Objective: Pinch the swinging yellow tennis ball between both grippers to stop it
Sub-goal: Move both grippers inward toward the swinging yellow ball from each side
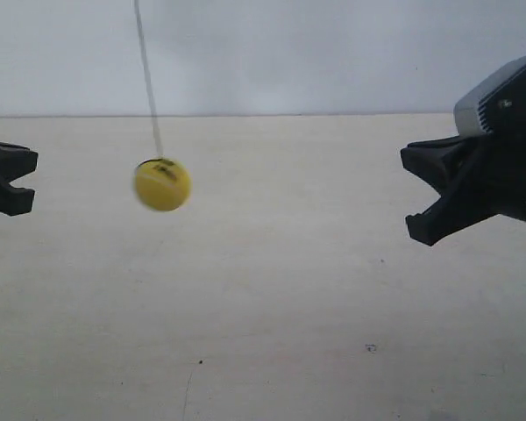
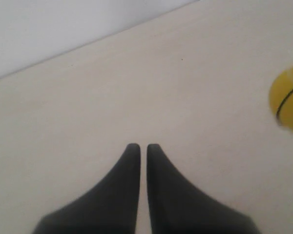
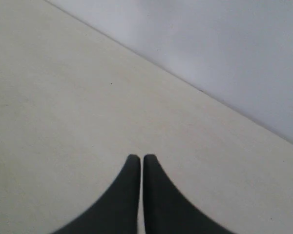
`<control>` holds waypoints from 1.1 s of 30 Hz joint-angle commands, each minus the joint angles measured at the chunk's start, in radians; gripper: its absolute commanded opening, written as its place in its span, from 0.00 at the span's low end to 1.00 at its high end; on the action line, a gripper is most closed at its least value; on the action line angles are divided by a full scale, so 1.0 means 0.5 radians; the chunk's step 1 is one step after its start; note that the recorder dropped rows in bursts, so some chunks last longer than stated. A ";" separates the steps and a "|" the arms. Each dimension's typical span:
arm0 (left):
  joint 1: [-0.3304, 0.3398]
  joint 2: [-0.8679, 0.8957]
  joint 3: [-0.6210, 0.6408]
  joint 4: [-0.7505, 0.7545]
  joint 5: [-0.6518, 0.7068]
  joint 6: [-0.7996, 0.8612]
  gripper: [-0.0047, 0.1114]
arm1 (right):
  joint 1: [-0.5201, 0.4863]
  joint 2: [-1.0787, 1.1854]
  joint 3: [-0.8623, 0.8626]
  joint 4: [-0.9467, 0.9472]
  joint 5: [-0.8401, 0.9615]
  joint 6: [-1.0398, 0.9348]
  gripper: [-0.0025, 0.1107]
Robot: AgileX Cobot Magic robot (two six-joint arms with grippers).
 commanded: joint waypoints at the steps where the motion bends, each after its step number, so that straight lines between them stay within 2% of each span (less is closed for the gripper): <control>1: -0.005 0.005 -0.009 -0.037 -0.087 0.032 0.08 | 0.004 0.127 -0.016 -0.014 -0.127 -0.090 0.02; 10: -0.005 0.124 -0.009 0.067 -0.374 0.103 0.08 | 0.004 0.314 -0.024 -0.043 -0.286 -0.183 0.02; 18: -0.005 0.306 -0.009 0.101 -0.777 0.223 0.08 | 0.004 0.320 -0.024 -0.294 -0.449 0.046 0.02; 23: -0.005 0.407 -0.009 0.133 -0.795 0.223 0.08 | 0.004 0.320 -0.024 -0.412 -0.601 0.162 0.02; 33: -0.005 0.443 -0.009 0.143 -0.974 0.303 0.08 | 0.004 0.320 -0.024 -0.415 -0.715 0.109 0.02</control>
